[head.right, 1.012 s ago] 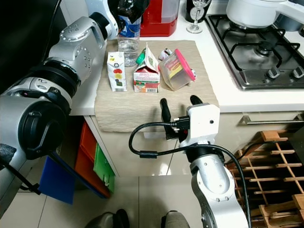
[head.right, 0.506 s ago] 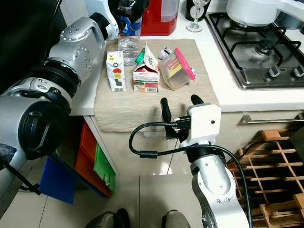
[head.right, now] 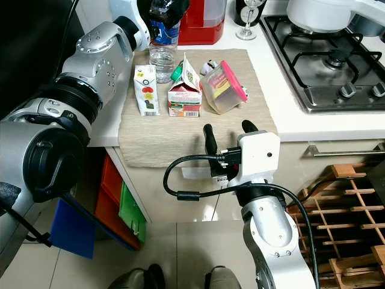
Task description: Restocking fridge
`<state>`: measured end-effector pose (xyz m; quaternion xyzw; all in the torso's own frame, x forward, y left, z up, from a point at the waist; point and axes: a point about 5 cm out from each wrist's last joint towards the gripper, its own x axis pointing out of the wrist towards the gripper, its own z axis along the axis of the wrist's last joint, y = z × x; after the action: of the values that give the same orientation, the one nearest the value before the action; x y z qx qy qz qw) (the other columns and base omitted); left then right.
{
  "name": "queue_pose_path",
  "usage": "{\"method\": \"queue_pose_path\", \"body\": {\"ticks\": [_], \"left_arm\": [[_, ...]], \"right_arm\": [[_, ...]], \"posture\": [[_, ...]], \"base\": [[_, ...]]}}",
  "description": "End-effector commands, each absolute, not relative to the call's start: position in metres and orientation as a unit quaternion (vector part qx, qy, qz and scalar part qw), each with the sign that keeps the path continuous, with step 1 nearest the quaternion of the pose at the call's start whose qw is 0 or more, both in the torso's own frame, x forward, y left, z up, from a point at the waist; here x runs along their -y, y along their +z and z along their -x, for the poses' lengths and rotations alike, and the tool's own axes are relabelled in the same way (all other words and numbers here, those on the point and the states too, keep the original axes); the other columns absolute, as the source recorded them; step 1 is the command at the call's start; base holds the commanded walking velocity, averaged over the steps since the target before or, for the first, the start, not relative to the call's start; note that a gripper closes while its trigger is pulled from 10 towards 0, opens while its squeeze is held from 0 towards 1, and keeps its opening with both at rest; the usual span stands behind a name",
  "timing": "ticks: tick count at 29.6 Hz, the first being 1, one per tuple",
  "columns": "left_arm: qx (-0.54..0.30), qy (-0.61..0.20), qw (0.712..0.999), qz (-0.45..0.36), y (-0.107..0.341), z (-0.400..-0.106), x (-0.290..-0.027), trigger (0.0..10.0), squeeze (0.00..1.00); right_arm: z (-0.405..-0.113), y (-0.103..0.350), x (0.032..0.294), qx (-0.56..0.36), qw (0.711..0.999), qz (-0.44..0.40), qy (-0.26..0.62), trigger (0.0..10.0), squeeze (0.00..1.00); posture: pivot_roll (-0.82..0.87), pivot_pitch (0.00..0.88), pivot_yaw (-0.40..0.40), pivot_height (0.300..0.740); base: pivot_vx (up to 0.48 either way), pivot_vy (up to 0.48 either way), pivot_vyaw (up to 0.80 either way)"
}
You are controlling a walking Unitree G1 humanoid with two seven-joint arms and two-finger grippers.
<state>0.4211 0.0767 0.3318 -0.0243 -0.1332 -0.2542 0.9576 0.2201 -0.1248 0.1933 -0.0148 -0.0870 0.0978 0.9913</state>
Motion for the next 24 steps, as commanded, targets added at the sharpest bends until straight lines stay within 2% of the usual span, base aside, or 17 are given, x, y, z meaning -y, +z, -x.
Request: {"method": "queue_pose_path", "body": {"ticks": [1,10,11,12,13,15,20,24], "left_arm": [[0.129,-0.255,0.958,0.022,0.334,-0.421,-0.075,10.0,0.00],[0.129,-0.255,0.958,0.022,0.334,-0.421,-0.075,10.0,0.00],[0.139,-0.208,0.968,-0.033,0.330,-0.424,-0.101,9.5,0.00],[0.139,-0.208,0.968,-0.033,0.330,-0.424,-0.101,9.5,0.00],[0.166,-0.187,0.967,-0.042,0.335,-0.423,-0.119,10.0,0.00],[0.215,-0.167,0.962,-0.033,0.346,-0.418,-0.144,10.0,0.00],[0.255,-0.158,0.954,-0.010,0.347,-0.411,-0.161,10.0,0.00],[0.269,-0.163,0.949,-0.010,0.341,-0.406,-0.164,10.0,0.00]], "right_arm": [[-0.218,0.195,0.124,0.088,0.991,0.014,0.098,10.0,0.00],[-0.218,0.195,0.124,0.088,0.991,0.014,0.098,10.0,0.00],[-0.230,0.191,0.123,0.085,0.991,0.010,0.099,10.0,0.00],[-0.230,0.191,0.123,0.085,0.991,0.010,0.099,10.0,0.00],[-0.242,0.189,0.121,0.089,0.990,0.008,0.107,10.0,0.00],[-0.257,0.187,0.117,0.095,0.988,0.006,0.119,10.0,0.00],[-0.271,0.187,0.119,0.104,0.988,-0.002,0.114,10.0,0.00],[-0.280,0.188,0.121,0.110,0.988,-0.005,0.112,10.0,0.00]], "posture": [[-0.42,0.133,0.089,0.740],[-0.42,0.133,0.089,0.740],[-0.28,0.020,0.058,0.740],[-0.28,0.020,0.058,0.740],[-0.27,0.005,0.057,0.740],[-0.24,0.000,0.056,0.740],[-0.18,0.000,0.043,0.740],[-0.14,0.000,0.031,0.740]], "base": [[0.000,0.000,0.00],[0.000,0.000,0.00],[0.000,0.000,0.00],[0.000,0.000,0.00],[0.000,0.000,0.00],[0.000,0.000,0.00],[0.000,0.000,0.00],[0.000,0.000,0.00]]}}
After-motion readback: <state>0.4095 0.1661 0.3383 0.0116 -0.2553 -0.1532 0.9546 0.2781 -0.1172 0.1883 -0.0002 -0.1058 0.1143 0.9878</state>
